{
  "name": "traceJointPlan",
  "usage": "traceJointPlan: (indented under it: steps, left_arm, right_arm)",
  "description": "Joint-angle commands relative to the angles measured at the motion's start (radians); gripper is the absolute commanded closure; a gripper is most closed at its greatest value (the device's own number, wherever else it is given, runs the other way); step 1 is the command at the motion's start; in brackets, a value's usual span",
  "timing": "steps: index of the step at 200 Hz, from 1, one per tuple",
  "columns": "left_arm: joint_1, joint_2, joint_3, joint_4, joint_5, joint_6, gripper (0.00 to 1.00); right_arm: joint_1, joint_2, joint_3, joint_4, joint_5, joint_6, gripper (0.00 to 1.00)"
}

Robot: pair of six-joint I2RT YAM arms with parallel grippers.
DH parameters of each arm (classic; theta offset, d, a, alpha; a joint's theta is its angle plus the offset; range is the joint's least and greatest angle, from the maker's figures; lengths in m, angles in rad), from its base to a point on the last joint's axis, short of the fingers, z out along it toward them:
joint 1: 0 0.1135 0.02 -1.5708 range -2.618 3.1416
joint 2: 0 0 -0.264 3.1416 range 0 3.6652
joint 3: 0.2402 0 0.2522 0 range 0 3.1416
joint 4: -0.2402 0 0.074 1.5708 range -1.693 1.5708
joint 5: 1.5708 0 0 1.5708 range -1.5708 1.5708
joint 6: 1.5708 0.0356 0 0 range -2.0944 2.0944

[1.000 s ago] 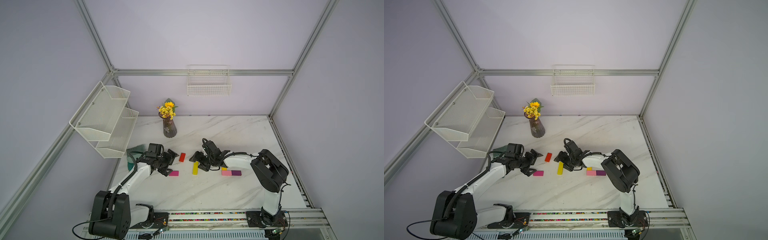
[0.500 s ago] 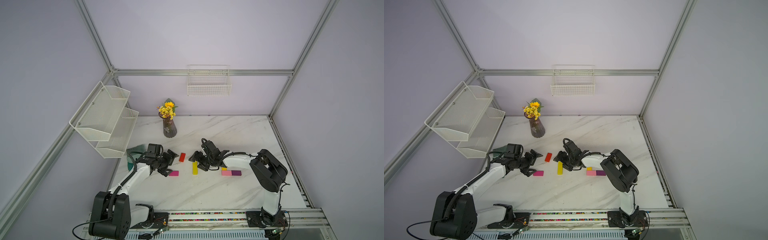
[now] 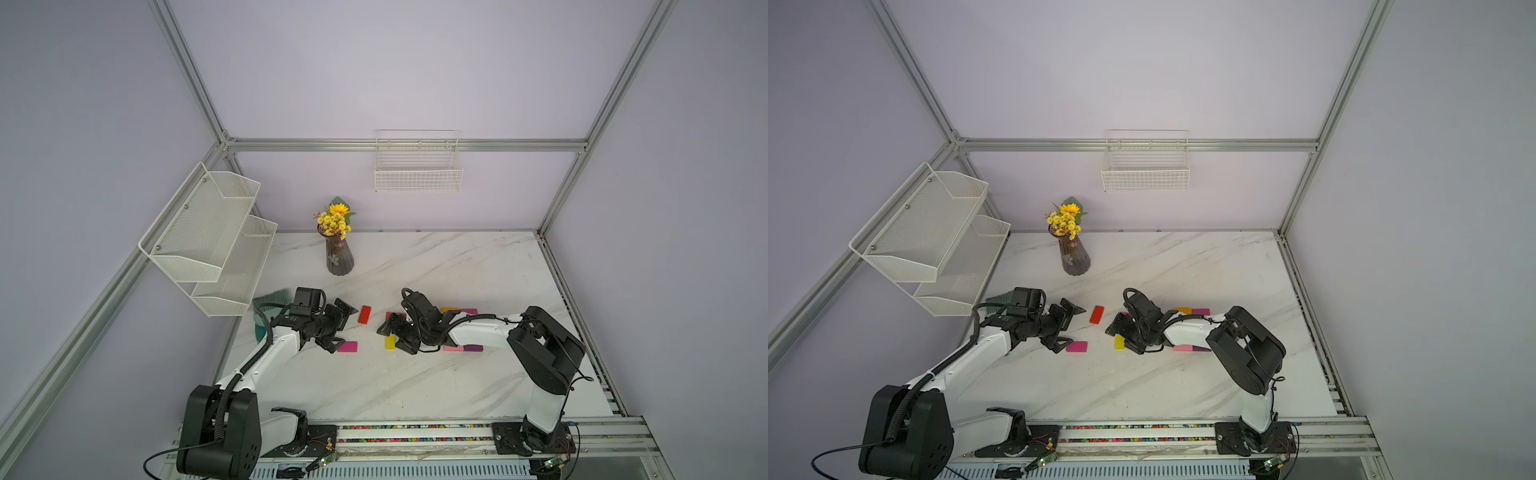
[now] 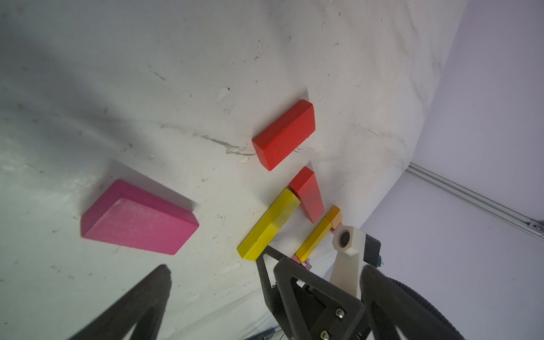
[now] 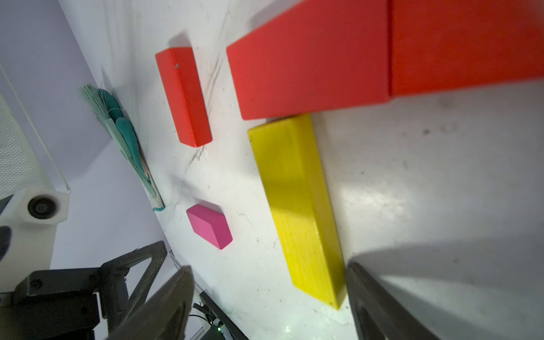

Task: Assemble the letter c with building blocks
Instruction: Assemble the building block at the center of the board.

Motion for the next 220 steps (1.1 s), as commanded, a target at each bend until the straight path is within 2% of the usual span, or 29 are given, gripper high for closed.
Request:
traceJointPlan:
  steps: [1, 99, 126, 170, 190, 220]
  left_arm:
    - [0.01, -0.033, -0.004, 0.001, 0.022, 0.022, 0.0]
    - [0.01, -0.037, -0.023, 0.009, 0.019, 0.026, 0.0]
    - [0.01, 0.003, 0.009, 0.018, 0.013, 0.071, 0.0]
    - [-0.005, 0.175, 0.209, -0.074, -0.004, 0.287, 0.0]
    - [-0.028, 0.31, 0.34, -0.166, -0.025, 0.404, 0.0]
    - [-0.105, 0.479, 0.578, -0.365, -0.153, 0.57, 0.0]
  right_arm:
    - [0.009, 0.009, 0.008, -0.013, 0.019, 0.031, 0.17]
    - [0.0, 0.011, 0.015, -0.041, 0.036, 0.026, 0.17]
    - [-0.011, -0.001, 0.014, -0.041, 0.035, 0.021, 0.17]
    - [-0.023, -0.068, 0.026, -0.047, 0.018, -0.014, 0.17]
    - [-0.03, -0.107, 0.045, -0.086, 0.014, -0.047, 0.17]
    - [-0.04, -0.166, 0.072, -0.185, 0.027, -0.11, 0.17]
